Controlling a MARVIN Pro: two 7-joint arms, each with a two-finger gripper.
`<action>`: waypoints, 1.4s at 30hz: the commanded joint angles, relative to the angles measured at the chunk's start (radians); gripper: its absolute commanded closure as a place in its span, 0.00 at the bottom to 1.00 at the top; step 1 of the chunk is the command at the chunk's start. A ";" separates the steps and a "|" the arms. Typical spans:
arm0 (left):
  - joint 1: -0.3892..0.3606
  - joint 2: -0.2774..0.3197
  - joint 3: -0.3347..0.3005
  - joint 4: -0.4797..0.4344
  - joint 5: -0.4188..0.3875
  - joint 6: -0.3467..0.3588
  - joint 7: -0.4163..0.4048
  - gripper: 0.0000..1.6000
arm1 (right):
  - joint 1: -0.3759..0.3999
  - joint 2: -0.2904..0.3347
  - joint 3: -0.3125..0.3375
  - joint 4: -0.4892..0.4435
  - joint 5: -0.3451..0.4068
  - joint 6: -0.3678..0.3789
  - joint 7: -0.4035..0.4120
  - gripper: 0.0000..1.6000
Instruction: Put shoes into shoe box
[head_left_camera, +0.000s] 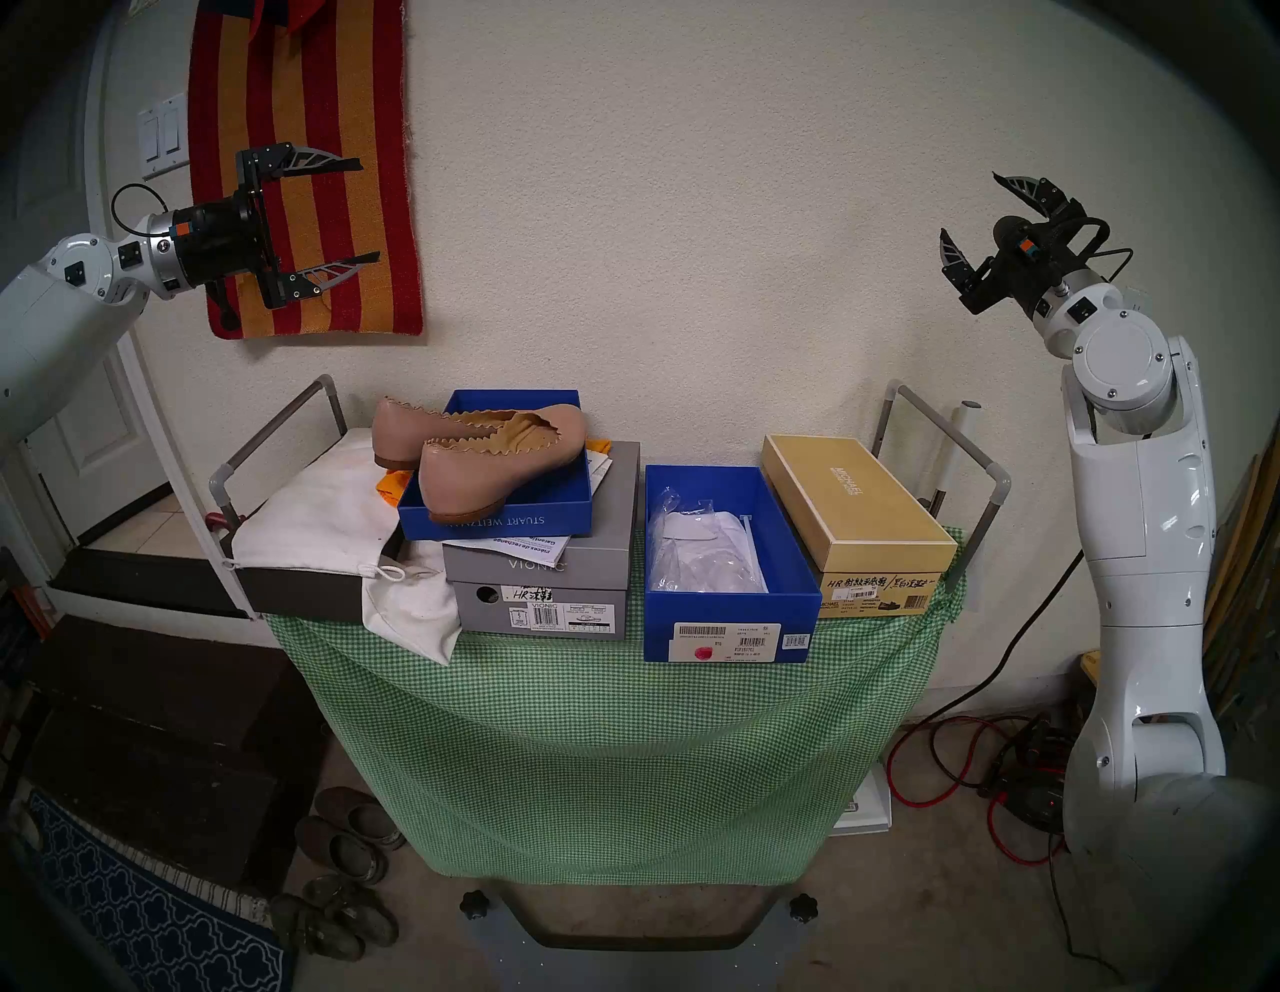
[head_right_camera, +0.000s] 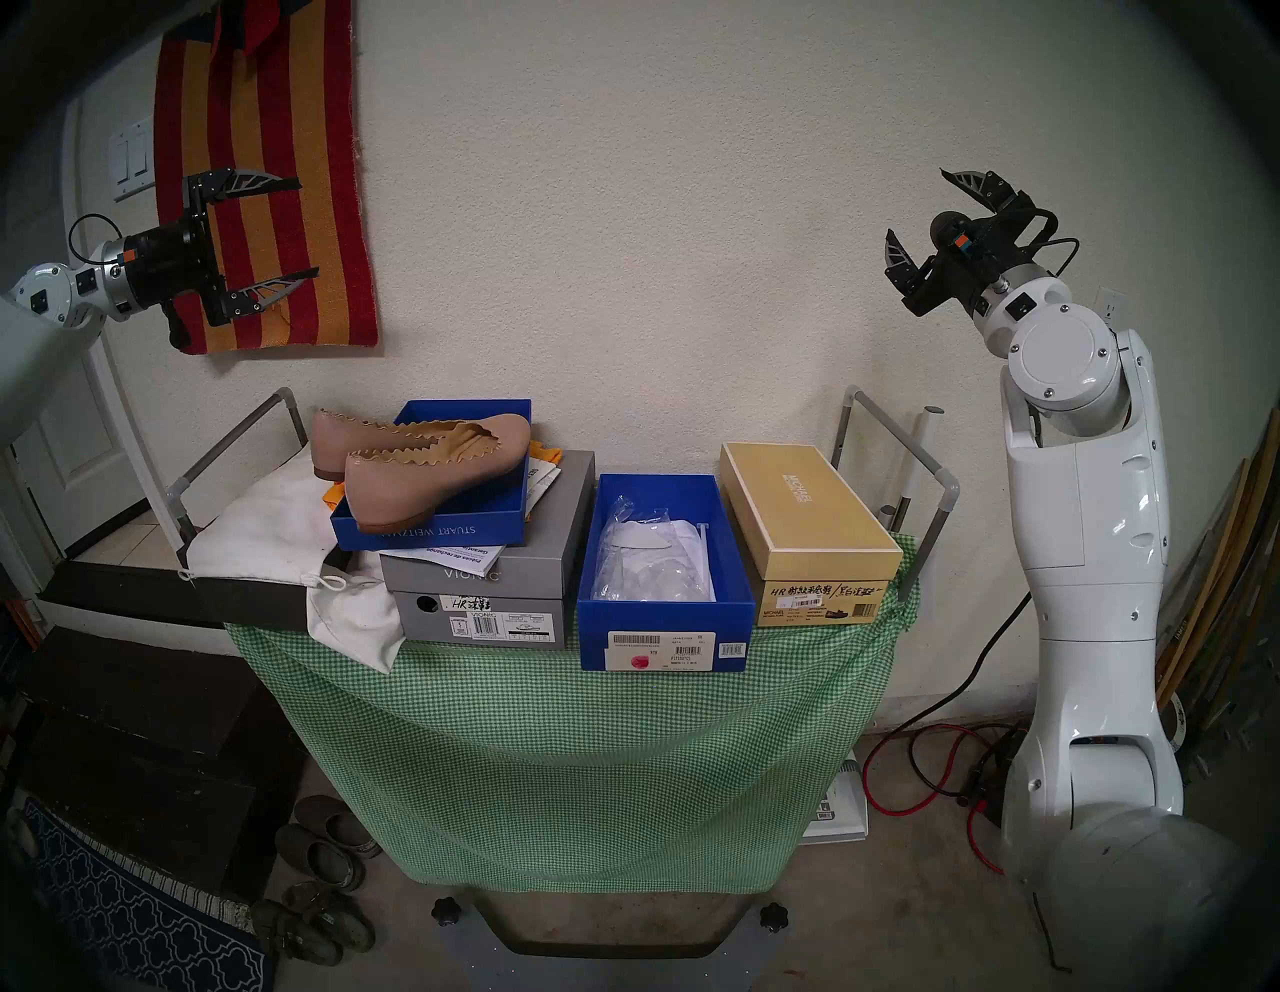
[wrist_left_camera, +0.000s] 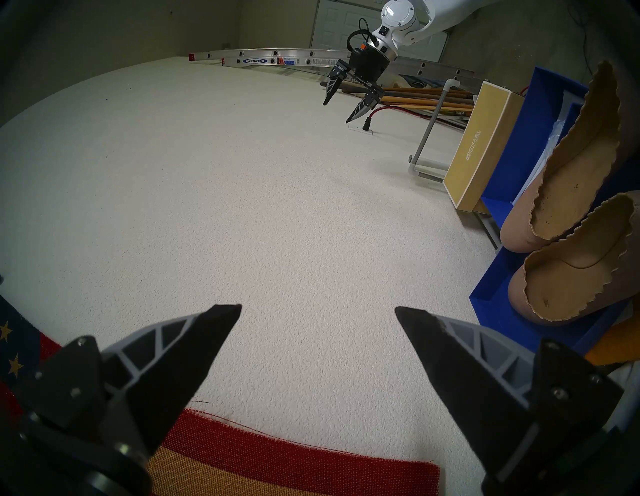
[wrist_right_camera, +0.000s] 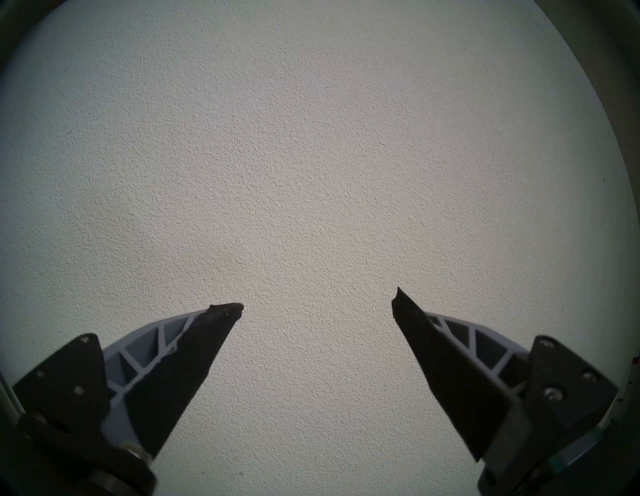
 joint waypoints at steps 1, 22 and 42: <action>0.000 0.000 0.000 0.001 0.001 0.001 0.000 0.00 | -0.043 0.007 -0.021 -0.051 -0.016 0.015 0.025 0.00; 0.000 0.001 0.000 0.000 0.000 0.001 0.000 0.00 | -0.118 -0.071 -0.329 -0.413 -0.088 0.072 0.163 0.00; 0.000 0.000 0.001 0.000 0.001 0.001 0.000 0.00 | -0.166 -0.090 -0.599 -0.509 -0.040 0.144 0.453 0.00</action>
